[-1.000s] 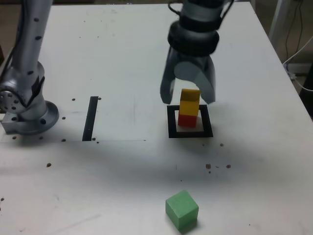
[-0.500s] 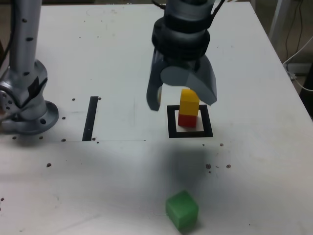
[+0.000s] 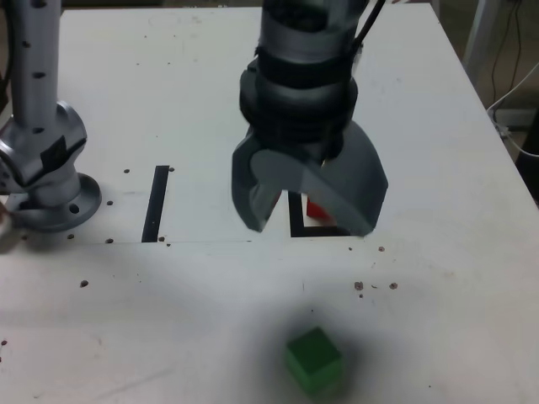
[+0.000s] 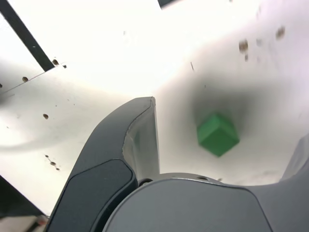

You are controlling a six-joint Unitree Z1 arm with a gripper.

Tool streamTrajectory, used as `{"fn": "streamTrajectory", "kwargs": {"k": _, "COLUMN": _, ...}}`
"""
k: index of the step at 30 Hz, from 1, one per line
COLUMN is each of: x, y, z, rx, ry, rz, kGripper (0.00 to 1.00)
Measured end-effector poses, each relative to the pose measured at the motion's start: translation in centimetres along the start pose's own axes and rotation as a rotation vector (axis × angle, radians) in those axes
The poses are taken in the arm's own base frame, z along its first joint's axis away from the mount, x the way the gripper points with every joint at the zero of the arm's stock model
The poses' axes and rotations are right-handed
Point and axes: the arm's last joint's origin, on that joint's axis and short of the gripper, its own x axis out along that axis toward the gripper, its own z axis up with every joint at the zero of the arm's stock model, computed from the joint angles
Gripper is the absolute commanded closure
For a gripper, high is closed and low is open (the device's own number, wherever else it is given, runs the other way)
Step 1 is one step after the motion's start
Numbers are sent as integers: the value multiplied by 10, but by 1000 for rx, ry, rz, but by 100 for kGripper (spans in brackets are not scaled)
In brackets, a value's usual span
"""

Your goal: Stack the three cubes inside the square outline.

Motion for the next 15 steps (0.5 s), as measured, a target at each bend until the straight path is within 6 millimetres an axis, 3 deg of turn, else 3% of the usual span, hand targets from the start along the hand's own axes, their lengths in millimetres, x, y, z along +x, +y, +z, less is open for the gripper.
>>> {"fn": "streamTrajectory", "kwargs": {"k": 9, "x": 4, "y": -46, "z": -4, "rx": 180, "ry": -9, "rz": 60, "kGripper": 1}}
{"fn": "streamTrajectory", "kwargs": {"k": 15, "x": 11, "y": -66, "z": -2, "rx": 263, "ry": -9, "rz": 82, "kGripper": 1}}
